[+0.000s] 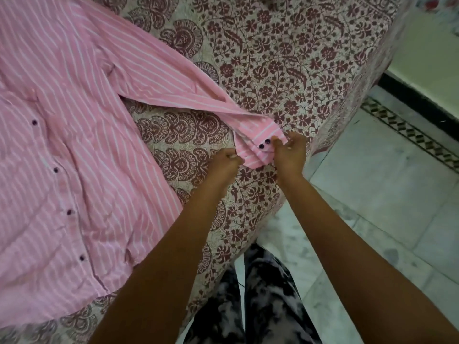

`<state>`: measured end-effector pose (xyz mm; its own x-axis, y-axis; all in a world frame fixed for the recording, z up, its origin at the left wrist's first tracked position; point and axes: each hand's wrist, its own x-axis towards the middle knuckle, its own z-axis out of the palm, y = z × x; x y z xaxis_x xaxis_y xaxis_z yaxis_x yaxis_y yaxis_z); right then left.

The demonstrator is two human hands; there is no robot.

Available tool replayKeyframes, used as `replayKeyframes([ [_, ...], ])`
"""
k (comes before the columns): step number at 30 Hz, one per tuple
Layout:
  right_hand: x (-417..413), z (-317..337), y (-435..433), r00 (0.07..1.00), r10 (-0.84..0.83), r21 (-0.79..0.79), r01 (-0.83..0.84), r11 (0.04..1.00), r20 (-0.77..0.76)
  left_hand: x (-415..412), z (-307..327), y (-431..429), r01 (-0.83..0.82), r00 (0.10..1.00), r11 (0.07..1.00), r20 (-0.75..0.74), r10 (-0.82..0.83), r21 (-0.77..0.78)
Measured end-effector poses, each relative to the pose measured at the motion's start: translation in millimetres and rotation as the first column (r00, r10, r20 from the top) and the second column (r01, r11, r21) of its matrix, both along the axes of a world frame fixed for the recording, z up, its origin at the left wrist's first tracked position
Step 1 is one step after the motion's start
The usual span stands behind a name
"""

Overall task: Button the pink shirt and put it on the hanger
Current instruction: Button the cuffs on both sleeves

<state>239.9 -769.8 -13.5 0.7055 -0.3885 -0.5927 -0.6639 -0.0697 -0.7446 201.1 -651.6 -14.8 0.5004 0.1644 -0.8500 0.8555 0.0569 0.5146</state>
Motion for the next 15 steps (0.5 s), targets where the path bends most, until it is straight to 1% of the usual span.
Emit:
replayKeyframes([
  [1,-1.6,-2.2,-2.1,0.996,0.086,-0.161,-0.082,0.983,0.018,-2.0,-6.5,-2.9,-0.035,0.999,0.999,-0.011,0.035,0.005],
  [2,-4.2,-4.5,-3.6,0.987,0.163,-0.298,-0.152,0.943,0.013,-3.9,-11.4,-6.4,-0.076,0.997,0.997,-0.006,0.076,0.022],
  [3,-5.9,-5.3,-4.6,0.977,0.213,-0.382,-0.197,0.903,0.0,-3.6,-14.7,-10.1,-0.11,0.994,0.992,0.015,0.109,0.053],
  [4,-7.4,-6.9,-4.4,0.972,0.236,-0.421,-0.22,0.88,-0.014,-1.8,-16.4,-13.5,-0.124,0.992,0.988,0.04,0.121,0.096],
  [5,-8.1,-8.3,-2.8,0.971,0.238,-0.426,-0.227,0.876,-0.028,1.5,-17.5,-16.5,-0.124,0.991,0.981,0.06,0.117,0.146],
  [7,-8.0,-8.2,2.7,0.976,0.21,-0.408,-0.218,0.887,-0.064,9.2,-16.6,-22.1,-0.127,0.99,0.966,0.086,0.11,0.226],
  [9,-9.0,-5.7,11.9,0.977,0.191,-0.378,-0.212,0.901,-0.092,15.4,-15.7,-26.1,-0.18,0.98,0.959,0.126,0.155,0.22],
  [12,-15.6,-6.7,24.4,0.977,0.157,-0.252,-0.19,0.949,-0.144,16.8,-11.1,-28.7,-0.237,0.955,0.951,0.228,0.191,0.197],
  [13,-17.2,-7.2,27.3,0.98,0.119,-0.194,-0.149,0.97,-0.161,15.5,-10.1,-28.1,-0.234,0.949,0.951,0.26,0.178,0.202],
  [15,-16.0,-10.5,28.3,0.979,-0.006,-0.041,-0.002,0.999,-0.204,12.5,-9.0,-24.1,-0.204,0.942,0.954,0.309,0.13,0.22],
])
